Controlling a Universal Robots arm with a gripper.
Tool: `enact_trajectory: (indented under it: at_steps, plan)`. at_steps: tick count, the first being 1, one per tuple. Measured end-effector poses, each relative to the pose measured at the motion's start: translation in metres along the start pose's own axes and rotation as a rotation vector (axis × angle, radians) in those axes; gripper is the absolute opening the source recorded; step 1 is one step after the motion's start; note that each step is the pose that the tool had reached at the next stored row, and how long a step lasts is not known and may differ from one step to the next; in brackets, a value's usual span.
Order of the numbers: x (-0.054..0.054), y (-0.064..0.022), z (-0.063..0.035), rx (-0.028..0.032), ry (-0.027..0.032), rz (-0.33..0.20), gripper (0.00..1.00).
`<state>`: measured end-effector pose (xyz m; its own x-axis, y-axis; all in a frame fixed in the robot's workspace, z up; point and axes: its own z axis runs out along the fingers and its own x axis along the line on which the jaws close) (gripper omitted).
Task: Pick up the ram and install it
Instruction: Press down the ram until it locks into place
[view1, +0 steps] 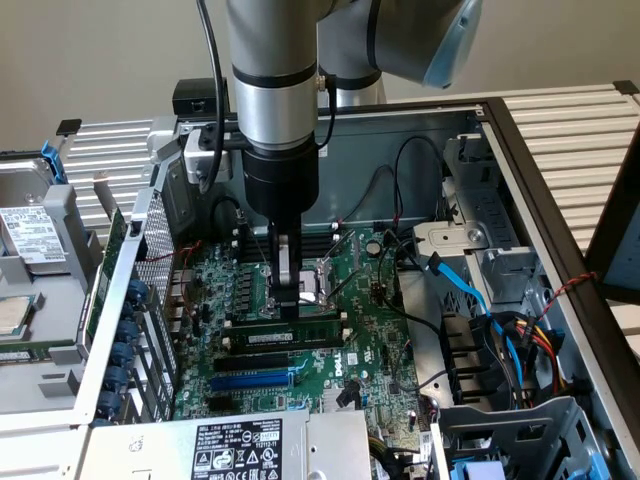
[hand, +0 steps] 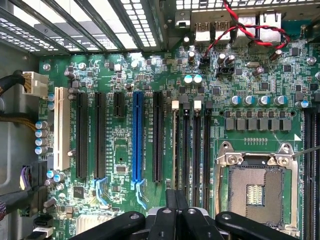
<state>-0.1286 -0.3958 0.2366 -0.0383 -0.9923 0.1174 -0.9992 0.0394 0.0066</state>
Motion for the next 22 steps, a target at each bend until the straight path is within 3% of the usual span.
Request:
enact_trajectory:
  at_steps: [22]
  plan:
    - [-0.0011, 0.0, 0.0089, 0.0, 0.0, 0.0, 0.11]
